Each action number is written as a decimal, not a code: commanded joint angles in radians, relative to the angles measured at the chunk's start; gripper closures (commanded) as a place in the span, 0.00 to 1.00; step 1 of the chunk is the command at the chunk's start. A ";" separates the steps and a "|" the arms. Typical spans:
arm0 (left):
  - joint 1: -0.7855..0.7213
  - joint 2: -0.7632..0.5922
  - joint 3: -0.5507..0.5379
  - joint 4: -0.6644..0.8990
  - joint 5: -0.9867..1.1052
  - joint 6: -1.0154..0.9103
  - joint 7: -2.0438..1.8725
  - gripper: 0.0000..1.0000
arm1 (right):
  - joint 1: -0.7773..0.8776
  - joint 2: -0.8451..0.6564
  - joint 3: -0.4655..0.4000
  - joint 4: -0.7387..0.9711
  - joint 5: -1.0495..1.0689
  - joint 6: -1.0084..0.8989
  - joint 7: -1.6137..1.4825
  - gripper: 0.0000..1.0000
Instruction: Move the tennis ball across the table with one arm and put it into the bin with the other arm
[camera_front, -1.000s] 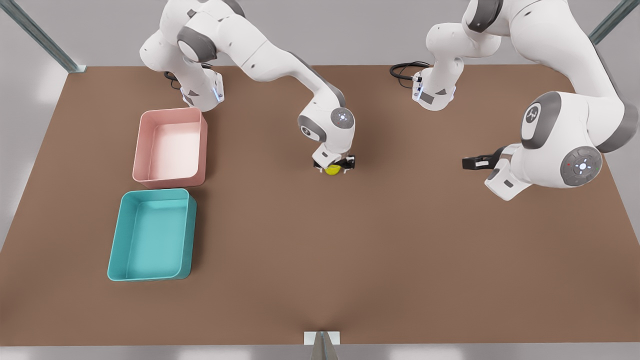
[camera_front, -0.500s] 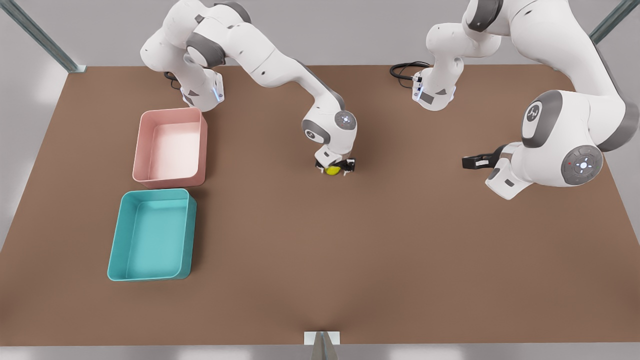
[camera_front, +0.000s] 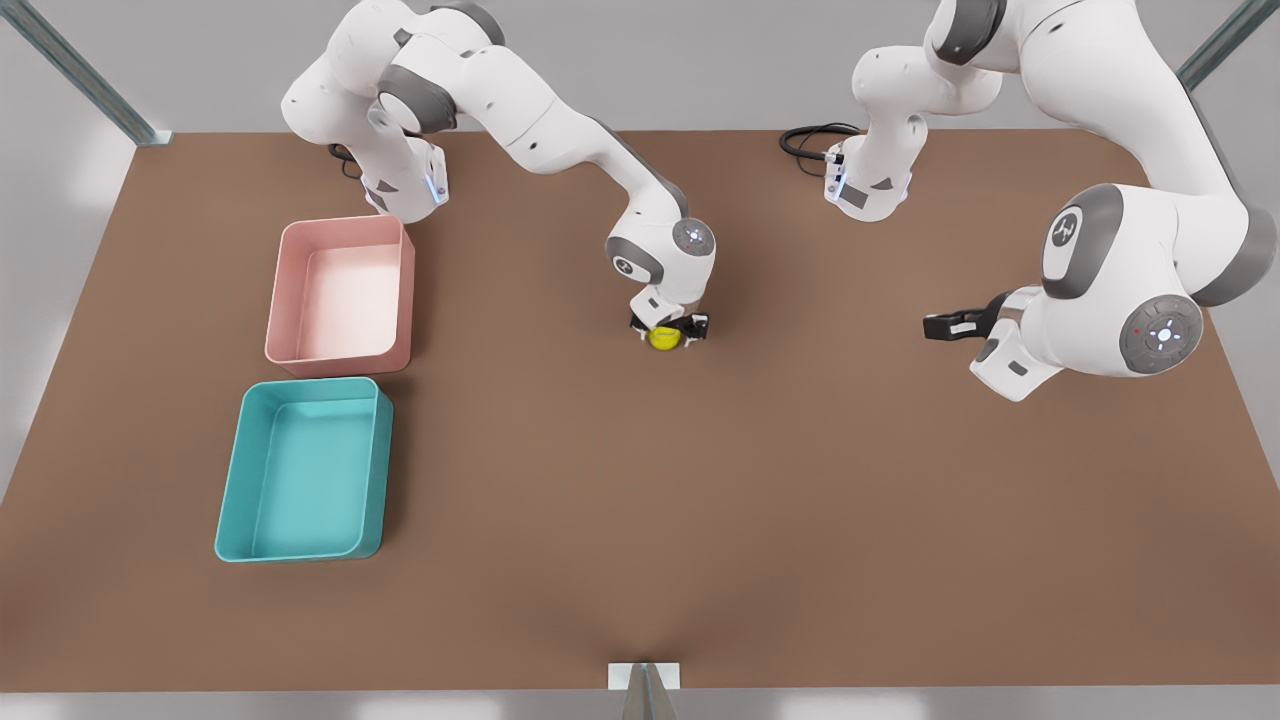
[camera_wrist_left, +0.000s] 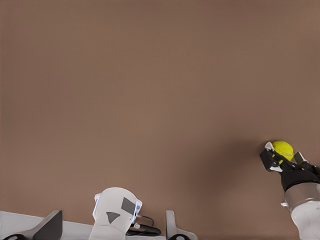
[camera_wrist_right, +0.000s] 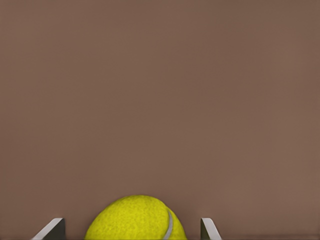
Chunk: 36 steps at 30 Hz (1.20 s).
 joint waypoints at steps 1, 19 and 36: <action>0.000 -0.001 0.000 0.000 0.000 -0.002 -0.010 0.00 | 0.000 0.004 -0.001 0.000 -0.015 0.001 0.046 0.00; -0.006 -0.001 0.000 0.000 0.002 -0.014 -0.018 0.00 | 0.006 0.012 0.001 0.000 -0.020 0.010 0.045 0.40; -0.006 -0.001 0.000 0.002 0.002 -0.029 -0.017 0.00 | -0.617 -0.147 -0.065 0.100 -0.020 -0.137 -1.190 0.40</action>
